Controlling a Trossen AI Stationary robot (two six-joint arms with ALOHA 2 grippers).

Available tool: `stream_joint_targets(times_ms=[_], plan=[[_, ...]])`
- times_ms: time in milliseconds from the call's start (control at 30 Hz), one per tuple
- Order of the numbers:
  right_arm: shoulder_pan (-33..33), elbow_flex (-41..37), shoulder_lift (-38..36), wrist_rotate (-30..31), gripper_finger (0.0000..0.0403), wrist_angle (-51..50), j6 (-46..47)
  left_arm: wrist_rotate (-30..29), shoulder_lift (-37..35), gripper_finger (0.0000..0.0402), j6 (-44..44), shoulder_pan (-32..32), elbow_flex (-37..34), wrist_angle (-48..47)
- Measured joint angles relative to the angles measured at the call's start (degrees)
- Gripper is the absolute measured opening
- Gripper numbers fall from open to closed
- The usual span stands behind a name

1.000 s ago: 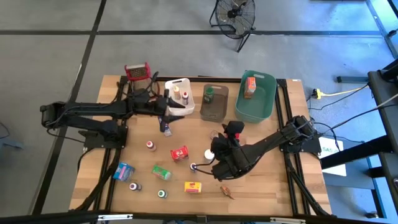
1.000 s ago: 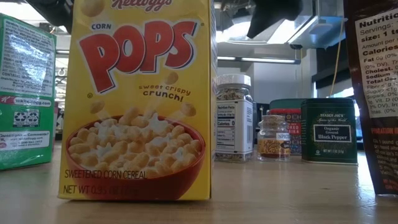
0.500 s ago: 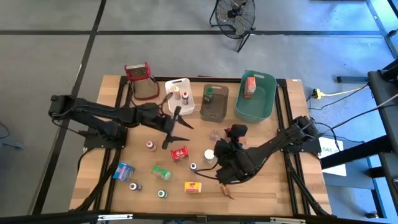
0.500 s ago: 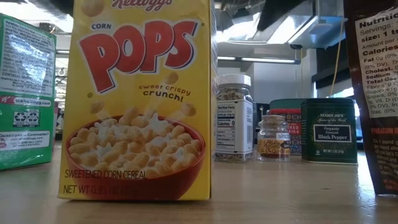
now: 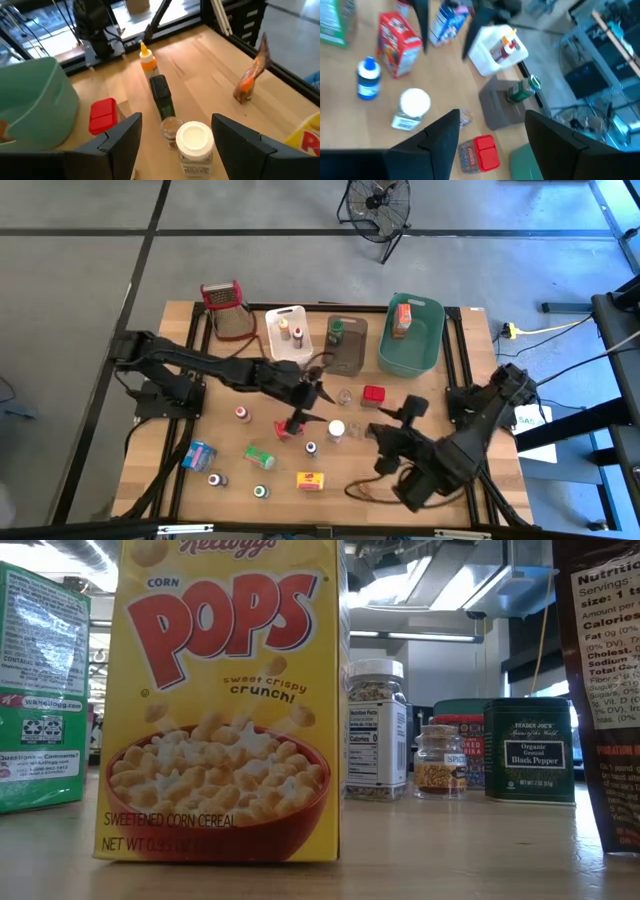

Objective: Pick & Place Kitchen Items
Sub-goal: Put the white spice bottle into the black bin

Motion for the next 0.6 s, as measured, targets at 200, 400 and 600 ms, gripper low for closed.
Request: stream_joint_targets(times_ms=[200, 400, 600], plan=[[4.3, -1.1, 0.0, 3.1, 0.0227, 0.0, 2.3, 2.9, 7.1, 0.0235, 1.1, -0.1, 4.1, -0.3], [6.2, -4.6, 0.0, 3.7, 0.0227, 0.0, 5.2, 9.0, 9.9, 0.0236, 1.3, -0.1, 4.8, 0.8], [6.1, -6.5, 0.0, 3.7, 0.0227, 0.0, 5.7, 9.6, 9.9, 0.0236, 3.6, -0.1, 4.8, 0.5]])
